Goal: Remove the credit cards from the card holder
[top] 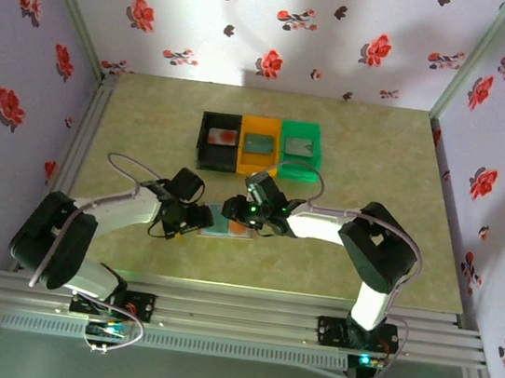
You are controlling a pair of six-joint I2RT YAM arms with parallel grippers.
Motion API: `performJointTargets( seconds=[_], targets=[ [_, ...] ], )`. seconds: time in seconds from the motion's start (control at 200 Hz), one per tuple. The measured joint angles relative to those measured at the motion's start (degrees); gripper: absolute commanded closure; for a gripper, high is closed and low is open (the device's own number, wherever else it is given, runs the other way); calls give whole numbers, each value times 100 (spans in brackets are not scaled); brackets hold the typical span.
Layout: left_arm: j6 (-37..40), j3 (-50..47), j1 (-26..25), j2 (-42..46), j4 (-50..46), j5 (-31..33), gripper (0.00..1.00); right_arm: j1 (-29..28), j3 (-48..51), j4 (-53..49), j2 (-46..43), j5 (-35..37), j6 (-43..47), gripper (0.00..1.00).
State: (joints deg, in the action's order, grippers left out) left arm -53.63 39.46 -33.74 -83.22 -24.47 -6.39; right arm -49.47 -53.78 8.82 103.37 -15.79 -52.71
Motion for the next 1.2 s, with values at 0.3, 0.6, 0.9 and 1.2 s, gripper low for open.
performJointTargets(
  seconds=[0.3,0.6,0.9,1.2],
  targets=[
    [-22,-101,0,0,103,15,20,-160,-245,-420,70,151,138,66],
    [-50,-227,0,70,262,17,20,-186,-376,-713,142,393,219,65],
    [-131,-282,0,79,348,33,20,-225,-450,-846,229,496,280,66],
    [-149,-315,0,87,393,35,20,-319,-577,-1025,229,562,323,67]
  ],
)
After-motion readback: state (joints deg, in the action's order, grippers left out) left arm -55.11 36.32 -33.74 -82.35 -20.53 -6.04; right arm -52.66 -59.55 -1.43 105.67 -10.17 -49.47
